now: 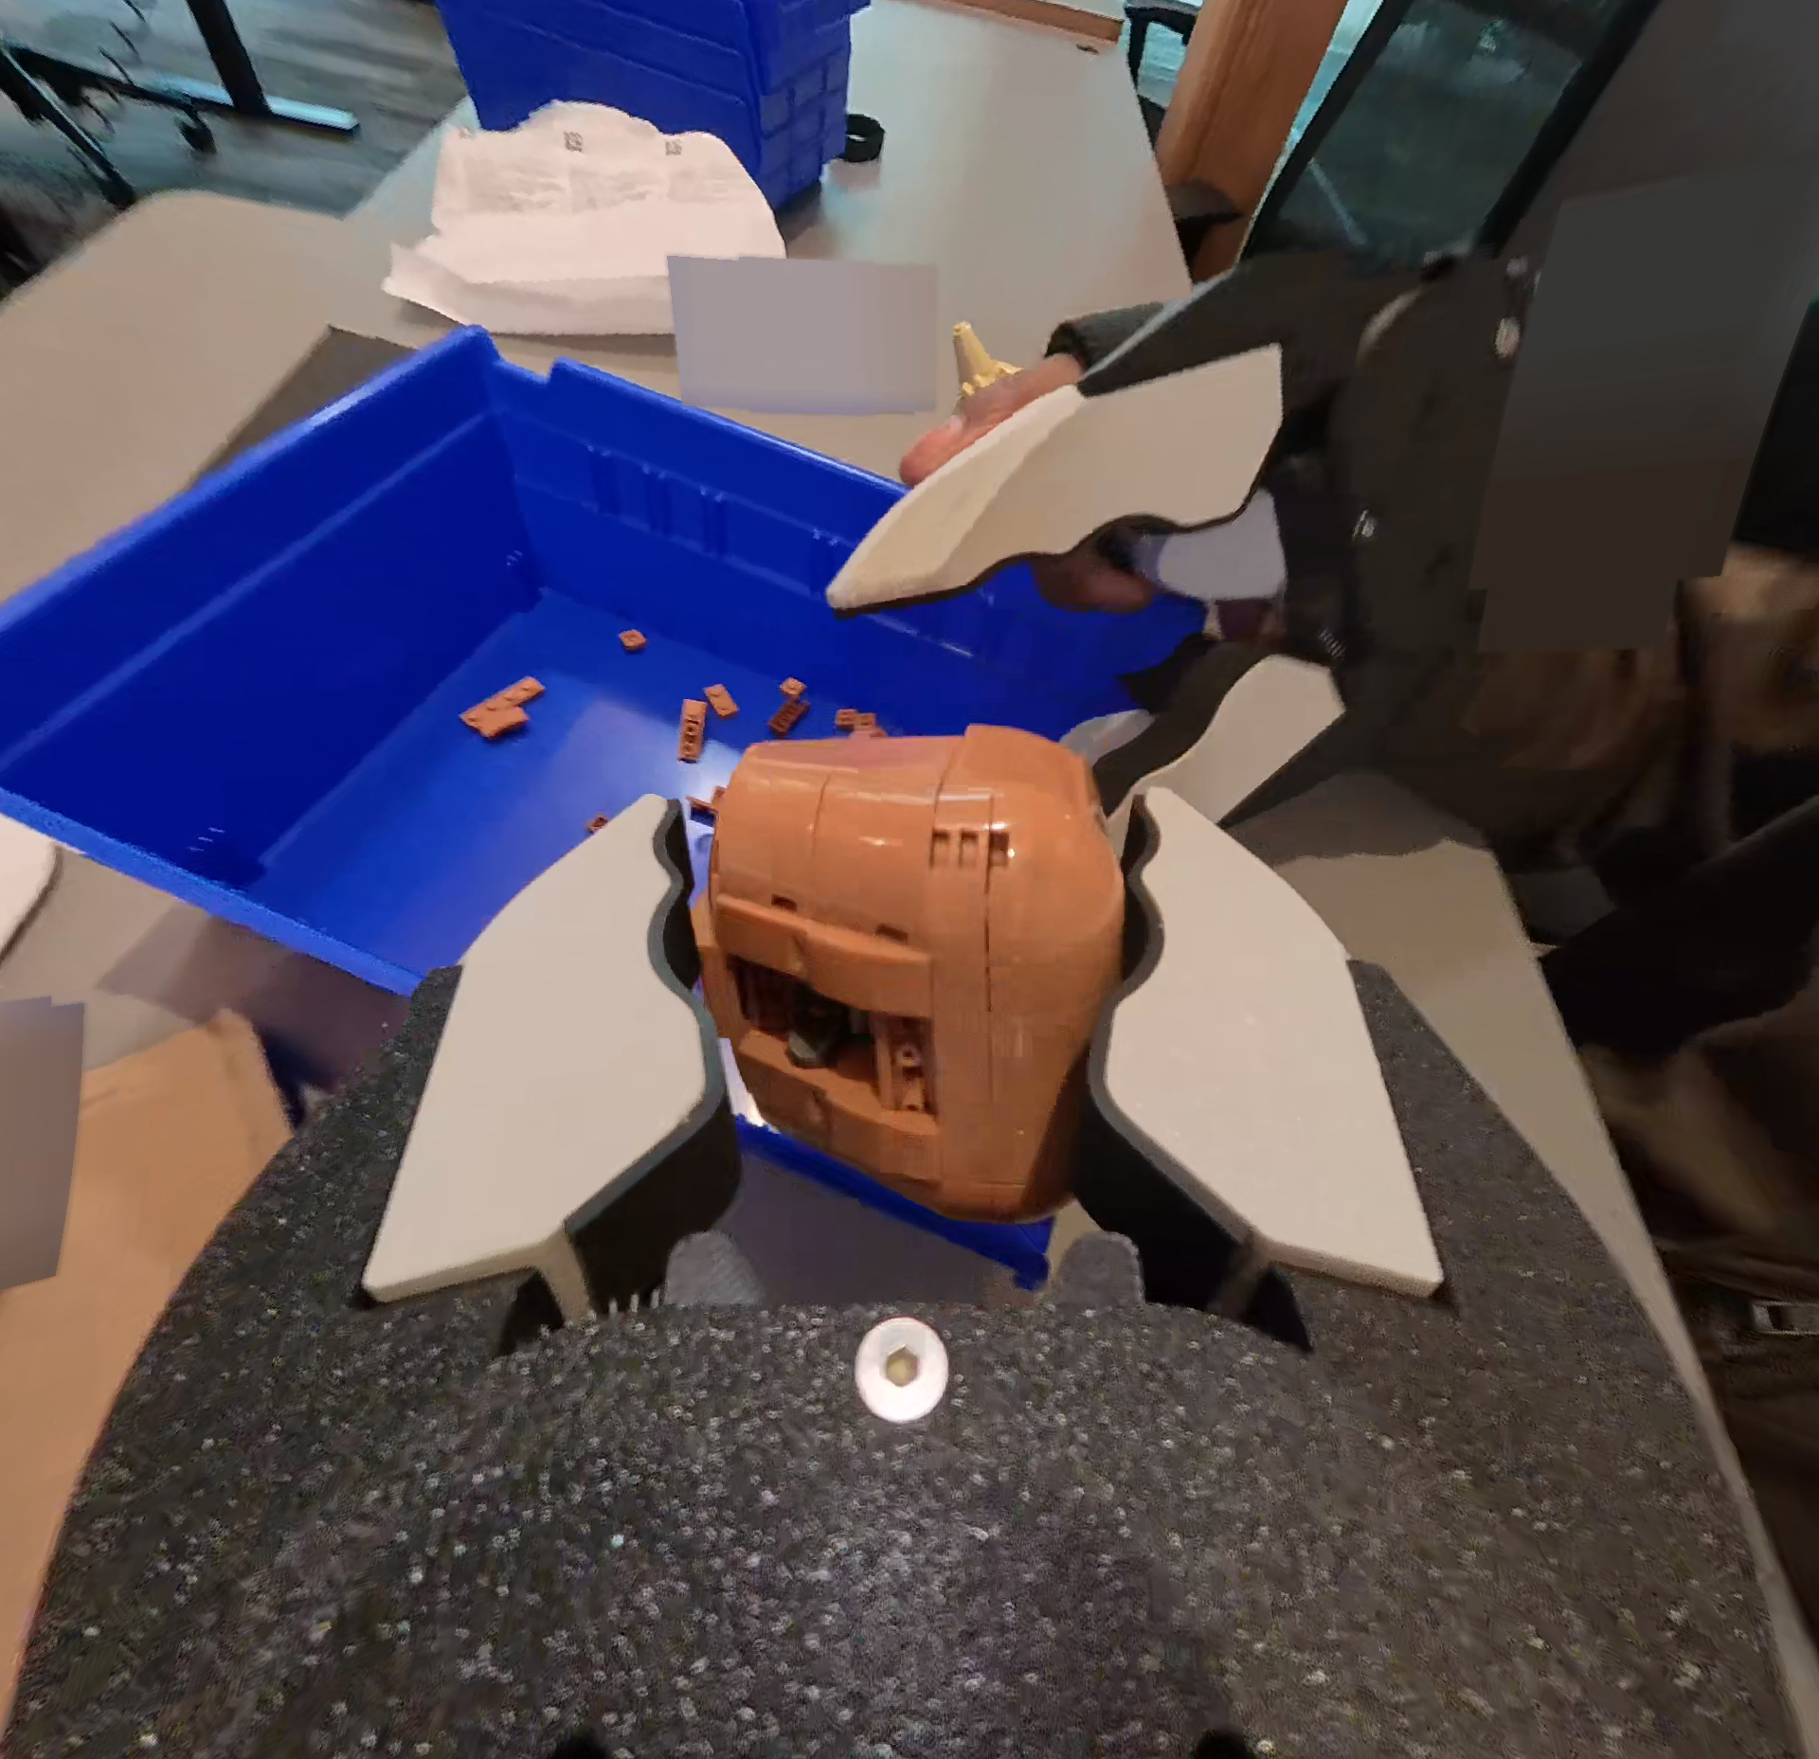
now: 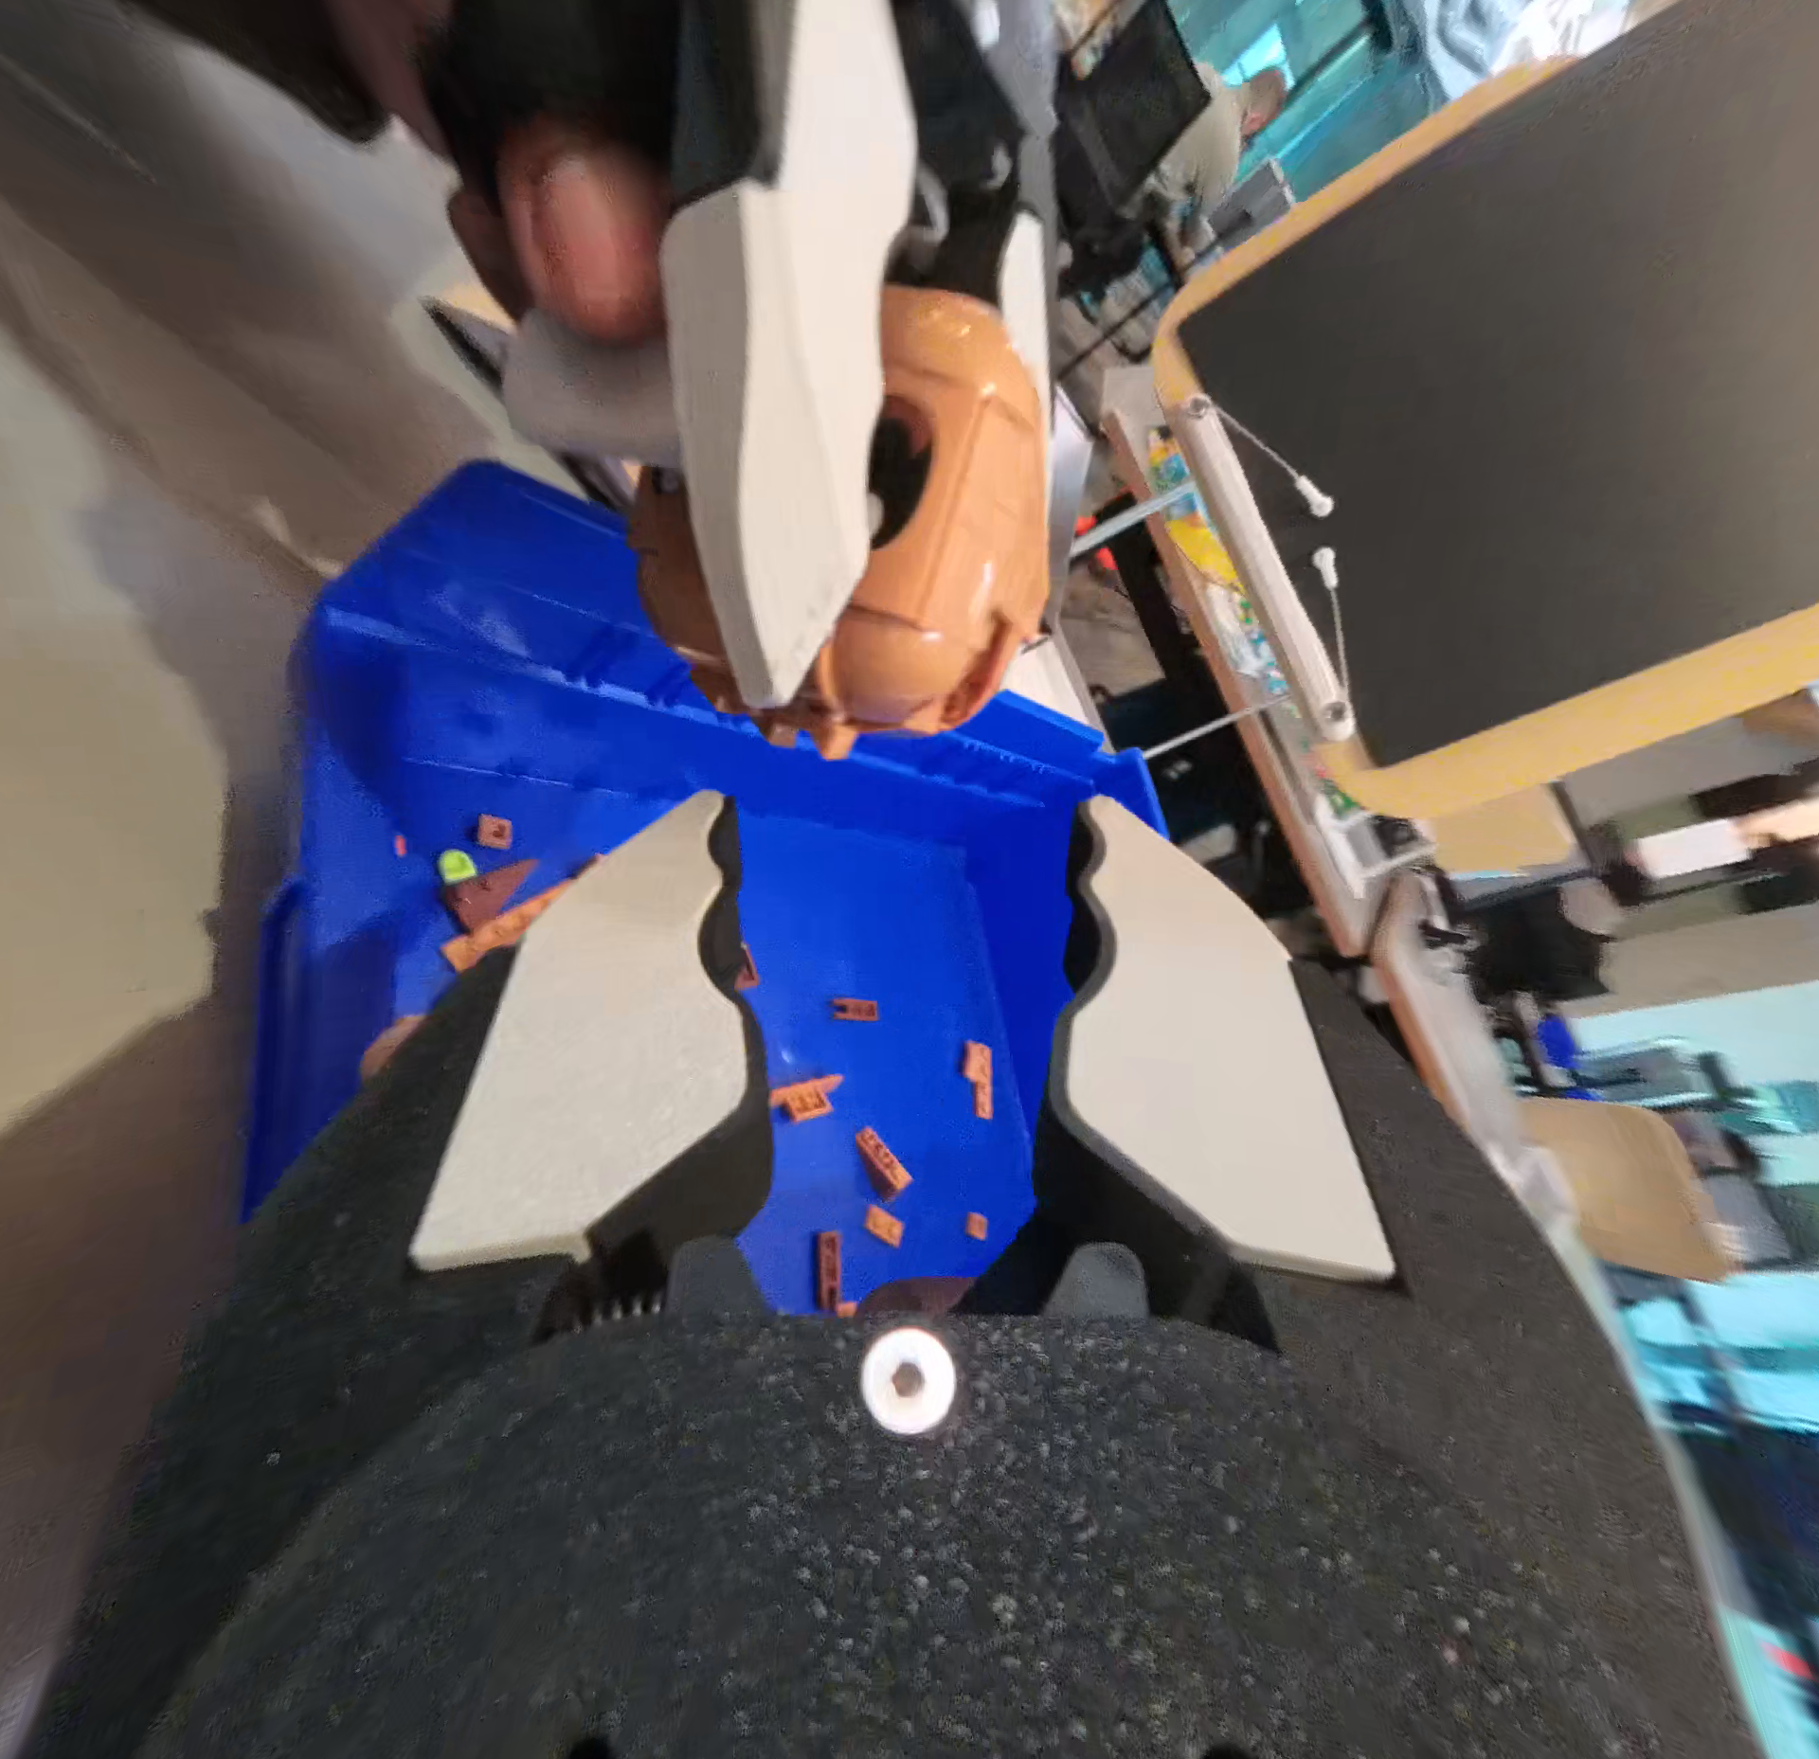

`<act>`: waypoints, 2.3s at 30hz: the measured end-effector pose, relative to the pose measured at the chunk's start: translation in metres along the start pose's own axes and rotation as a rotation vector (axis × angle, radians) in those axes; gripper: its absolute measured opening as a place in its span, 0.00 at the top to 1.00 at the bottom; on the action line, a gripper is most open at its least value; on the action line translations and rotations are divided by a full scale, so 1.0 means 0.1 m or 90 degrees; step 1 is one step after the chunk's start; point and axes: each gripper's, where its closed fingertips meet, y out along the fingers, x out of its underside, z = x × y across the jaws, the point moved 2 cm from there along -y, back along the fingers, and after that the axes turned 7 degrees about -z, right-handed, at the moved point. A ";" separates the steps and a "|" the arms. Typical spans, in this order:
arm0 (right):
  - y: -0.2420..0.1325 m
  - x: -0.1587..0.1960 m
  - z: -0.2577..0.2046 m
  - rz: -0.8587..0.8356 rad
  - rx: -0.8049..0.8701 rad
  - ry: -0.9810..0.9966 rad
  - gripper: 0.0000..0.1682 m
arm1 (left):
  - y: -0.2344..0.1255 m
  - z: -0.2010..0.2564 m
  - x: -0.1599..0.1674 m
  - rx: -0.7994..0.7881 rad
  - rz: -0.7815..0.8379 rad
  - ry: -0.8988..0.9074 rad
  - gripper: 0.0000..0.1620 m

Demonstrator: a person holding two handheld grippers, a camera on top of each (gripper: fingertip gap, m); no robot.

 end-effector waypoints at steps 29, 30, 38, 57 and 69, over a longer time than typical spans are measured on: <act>-0.08 -0.40 -0.10 0.099 0.102 -0.069 0.56 | -0.05 0.35 -0.19 0.174 0.069 -0.103 0.48; -0.08 -0.40 -0.11 0.099 0.096 -0.074 0.57 | -0.07 0.37 -0.17 0.185 0.060 -0.102 0.48; -0.10 -0.37 -0.13 0.115 0.030 -0.024 0.57 | -0.16 0.42 -0.08 0.193 0.051 -0.014 0.43; -0.12 -0.42 -0.22 0.098 0.070 -0.128 0.57 | 0.04 0.49 0.09 0.206 -0.061 -0.088 0.41; -0.22 -0.33 0.02 0.104 0.087 -0.041 0.65 | -0.03 0.26 -0.13 0.156 0.071 -0.058 0.44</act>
